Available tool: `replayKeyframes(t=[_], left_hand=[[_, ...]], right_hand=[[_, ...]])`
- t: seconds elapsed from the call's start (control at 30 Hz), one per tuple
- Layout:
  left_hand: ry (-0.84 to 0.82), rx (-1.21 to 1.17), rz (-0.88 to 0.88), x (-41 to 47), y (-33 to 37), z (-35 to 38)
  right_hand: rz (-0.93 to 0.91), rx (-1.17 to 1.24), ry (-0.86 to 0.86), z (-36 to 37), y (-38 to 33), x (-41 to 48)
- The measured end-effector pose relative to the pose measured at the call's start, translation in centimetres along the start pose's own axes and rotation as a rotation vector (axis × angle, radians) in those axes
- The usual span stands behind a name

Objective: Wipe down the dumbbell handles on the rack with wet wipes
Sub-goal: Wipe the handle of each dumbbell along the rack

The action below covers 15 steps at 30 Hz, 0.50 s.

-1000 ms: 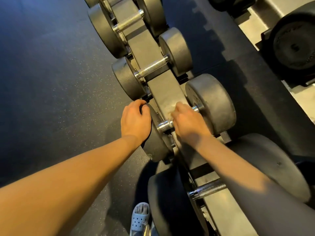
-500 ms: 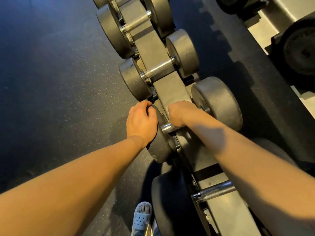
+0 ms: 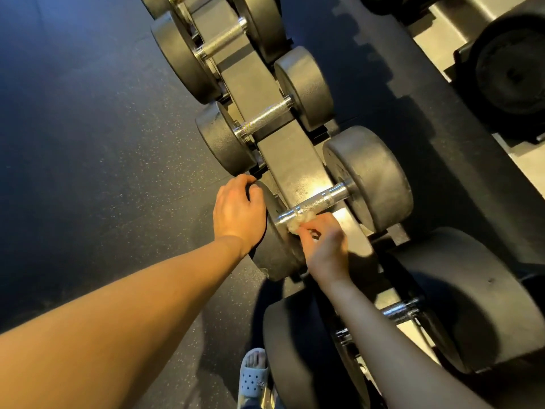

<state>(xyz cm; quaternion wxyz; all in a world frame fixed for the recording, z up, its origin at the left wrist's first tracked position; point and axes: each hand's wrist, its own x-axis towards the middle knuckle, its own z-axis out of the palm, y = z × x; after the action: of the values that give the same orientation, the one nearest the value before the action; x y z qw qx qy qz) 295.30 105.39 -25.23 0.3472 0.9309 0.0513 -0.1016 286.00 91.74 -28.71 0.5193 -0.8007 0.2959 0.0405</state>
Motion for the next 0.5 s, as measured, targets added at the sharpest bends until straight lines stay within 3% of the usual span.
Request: replayKeyframes(t=[0.03, 0.07, 0.37, 0.5], left_hand=[[-0.001, -0.003, -0.004, 0.0, 0.0, 0.0], [-0.004, -0.002, -0.008, 0.0, 0.0, 0.0], [-0.001, 0.0, -0.011, 0.3, -0.5, 0.3], [-0.011, 0.007, -0.009, 0.3, -0.5, 0.2]], right_hand=[[0.328, 0.285, 0.037, 0.6, -0.2, -0.2], [0.541, 0.541, 0.064, 1.0, -0.4, -0.1], [0.612, 0.808, 0.074, 1.5, -3.0, 0.4], [0.631, 0.862, 0.228, 1.7, -3.9, 1.1]])
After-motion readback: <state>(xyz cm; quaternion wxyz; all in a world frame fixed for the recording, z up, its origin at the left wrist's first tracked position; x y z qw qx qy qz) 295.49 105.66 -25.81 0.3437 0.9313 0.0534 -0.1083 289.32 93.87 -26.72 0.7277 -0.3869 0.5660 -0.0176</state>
